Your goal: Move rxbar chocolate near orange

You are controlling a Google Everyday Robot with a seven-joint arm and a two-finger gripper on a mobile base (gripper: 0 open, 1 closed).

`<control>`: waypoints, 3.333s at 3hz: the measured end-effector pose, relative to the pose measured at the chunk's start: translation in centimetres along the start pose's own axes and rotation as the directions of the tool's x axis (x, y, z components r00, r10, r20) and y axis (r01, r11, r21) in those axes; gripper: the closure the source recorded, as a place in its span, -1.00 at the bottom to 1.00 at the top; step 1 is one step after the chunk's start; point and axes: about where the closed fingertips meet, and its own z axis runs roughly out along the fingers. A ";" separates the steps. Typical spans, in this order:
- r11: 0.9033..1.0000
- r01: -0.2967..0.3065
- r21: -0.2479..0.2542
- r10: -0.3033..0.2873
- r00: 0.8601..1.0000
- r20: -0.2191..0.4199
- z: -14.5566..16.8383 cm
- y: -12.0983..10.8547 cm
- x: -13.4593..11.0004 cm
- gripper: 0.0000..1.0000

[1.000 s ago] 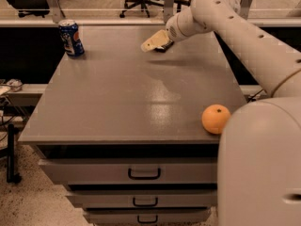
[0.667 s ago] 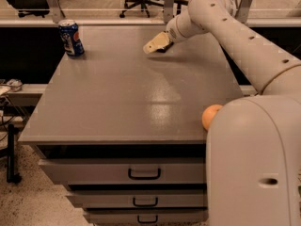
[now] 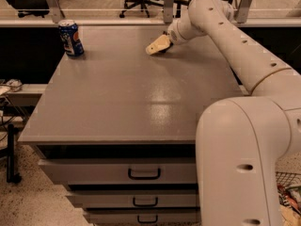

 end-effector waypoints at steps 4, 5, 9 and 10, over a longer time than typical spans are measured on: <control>0.995 0.070 -0.068 -0.066 0.996 0.060 -7.2 1.5 -1.2 1.00; 0.991 0.110 -0.079 -0.105 0.992 0.072 -12.6 2.6 -1.9 1.00; 0.993 -0.036 -0.110 0.030 0.998 -0.050 -21.8 8.5 5.4 1.00; 0.985 -0.127 -0.112 0.121 0.991 -0.061 -22.5 11.6 7.8 1.00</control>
Offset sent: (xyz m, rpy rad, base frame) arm -0.0106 -0.0085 0.0212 0.0370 -0.0052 0.0424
